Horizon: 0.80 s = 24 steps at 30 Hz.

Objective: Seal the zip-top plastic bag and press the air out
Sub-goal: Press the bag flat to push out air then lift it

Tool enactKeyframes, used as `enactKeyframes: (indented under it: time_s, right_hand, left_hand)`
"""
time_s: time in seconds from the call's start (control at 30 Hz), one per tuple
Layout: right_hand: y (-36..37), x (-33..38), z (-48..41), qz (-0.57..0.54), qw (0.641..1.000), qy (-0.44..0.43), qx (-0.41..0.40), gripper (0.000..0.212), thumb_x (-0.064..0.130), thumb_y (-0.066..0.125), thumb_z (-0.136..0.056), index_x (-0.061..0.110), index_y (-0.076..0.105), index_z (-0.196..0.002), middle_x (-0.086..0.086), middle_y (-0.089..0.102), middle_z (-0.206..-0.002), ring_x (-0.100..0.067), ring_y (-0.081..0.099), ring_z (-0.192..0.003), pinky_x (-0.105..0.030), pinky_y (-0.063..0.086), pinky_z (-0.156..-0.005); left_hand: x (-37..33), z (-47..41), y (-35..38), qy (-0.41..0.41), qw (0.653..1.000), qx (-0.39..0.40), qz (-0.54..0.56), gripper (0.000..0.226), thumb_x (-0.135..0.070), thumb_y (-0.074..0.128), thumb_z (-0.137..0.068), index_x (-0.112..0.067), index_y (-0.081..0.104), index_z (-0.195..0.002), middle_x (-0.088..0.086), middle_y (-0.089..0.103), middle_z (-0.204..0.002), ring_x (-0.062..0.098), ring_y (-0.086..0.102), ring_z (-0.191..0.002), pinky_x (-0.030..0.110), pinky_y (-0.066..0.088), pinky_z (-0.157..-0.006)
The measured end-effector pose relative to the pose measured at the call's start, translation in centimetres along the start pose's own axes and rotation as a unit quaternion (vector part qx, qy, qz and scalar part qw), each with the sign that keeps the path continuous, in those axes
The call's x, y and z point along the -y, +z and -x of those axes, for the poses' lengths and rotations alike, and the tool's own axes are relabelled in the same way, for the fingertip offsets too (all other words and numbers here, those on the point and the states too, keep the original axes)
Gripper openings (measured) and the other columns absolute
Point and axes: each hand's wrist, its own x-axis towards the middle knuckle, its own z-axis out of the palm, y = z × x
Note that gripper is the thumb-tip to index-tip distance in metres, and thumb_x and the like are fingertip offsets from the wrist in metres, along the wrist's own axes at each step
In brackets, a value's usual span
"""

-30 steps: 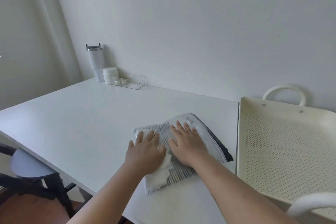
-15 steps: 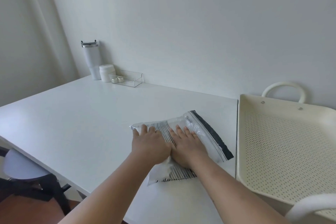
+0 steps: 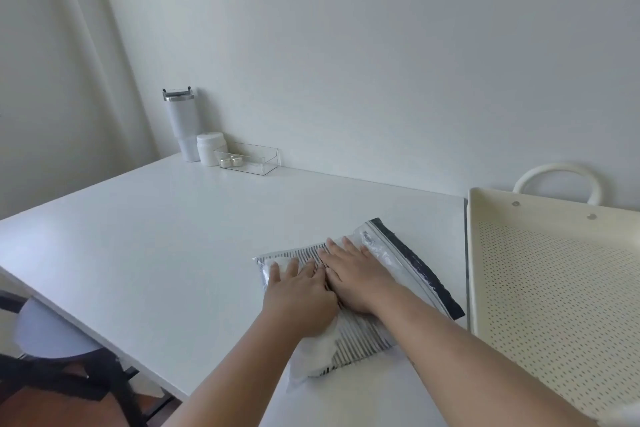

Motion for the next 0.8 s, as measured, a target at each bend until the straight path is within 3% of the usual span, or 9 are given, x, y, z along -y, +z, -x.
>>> enactKeyframes:
  time_s: [0.27,0.53,0.6,0.7,0.8]
  right_hand:
    - [0.3,-2.3,-0.4,0.026,0.994,0.101,0.007,0.064,0.051,0.013,-0.094,0.035,0.003,-0.155,0.006,-0.006,-0.165,-0.016,-0.007,-0.151,-0.042,-0.007,-0.121]
    - [-1.6,-3.9,0.5,0.027,0.964,0.265,0.018,0.067,0.05,0.011,-0.098,0.02,-0.006,-0.155,-0.006,-0.011,-0.165,-0.025,-0.011,-0.151,-0.053,-0.011,-0.119]
    - [-2.3,-2.7,0.9,0.018,0.974,0.225,-0.008,0.065,0.044,0.014,-0.1,0.017,-0.007,-0.155,-0.006,-0.013,-0.165,-0.025,-0.012,-0.151,-0.052,-0.01,-0.119]
    - [-2.3,1.0,2.2,0.005,0.995,0.075,-0.06,0.064,0.04,0.017,-0.1,0.017,-0.005,-0.155,-0.003,-0.011,-0.165,-0.023,-0.011,-0.151,-0.049,-0.006,-0.12]
    - [-0.7,3.8,4.1,-0.04,0.999,0.003,-0.007,0.062,0.039,0.019,-0.101,0.018,-0.001,-0.156,-0.001,-0.009,-0.165,-0.019,-0.011,-0.151,-0.043,-0.005,-0.12]
  left_hand:
    - [0.7,0.1,0.2,0.004,1.0,0.023,-0.012,0.064,-0.039,0.013,-0.095,-0.019,0.004,-0.155,0.0,0.0,-0.165,0.026,-0.006,-0.15,0.053,-0.008,-0.117]
    - [1.6,0.1,0.2,0.024,0.999,0.027,-0.03,0.065,-0.037,0.014,-0.094,-0.016,0.002,-0.154,0.002,-0.003,-0.165,0.029,-0.008,-0.149,0.056,-0.007,-0.117]
    - [2.3,0.1,0.0,0.03,0.998,0.028,-0.038,0.063,-0.035,0.016,-0.095,-0.015,0.005,-0.154,0.004,-0.003,-0.165,0.031,-0.008,-0.149,0.058,-0.006,-0.117]
    - [3.4,0.0,-0.3,0.031,0.998,0.03,-0.035,0.061,-0.034,0.018,-0.097,-0.016,0.006,-0.155,0.002,-0.002,-0.165,0.03,-0.007,-0.15,0.058,-0.004,-0.117]
    - [4.1,0.2,-0.1,0.04,0.997,0.027,-0.062,0.058,-0.034,0.021,-0.099,-0.017,0.013,-0.154,0.001,0.0,-0.165,0.031,-0.006,-0.15,0.059,-0.001,-0.117]
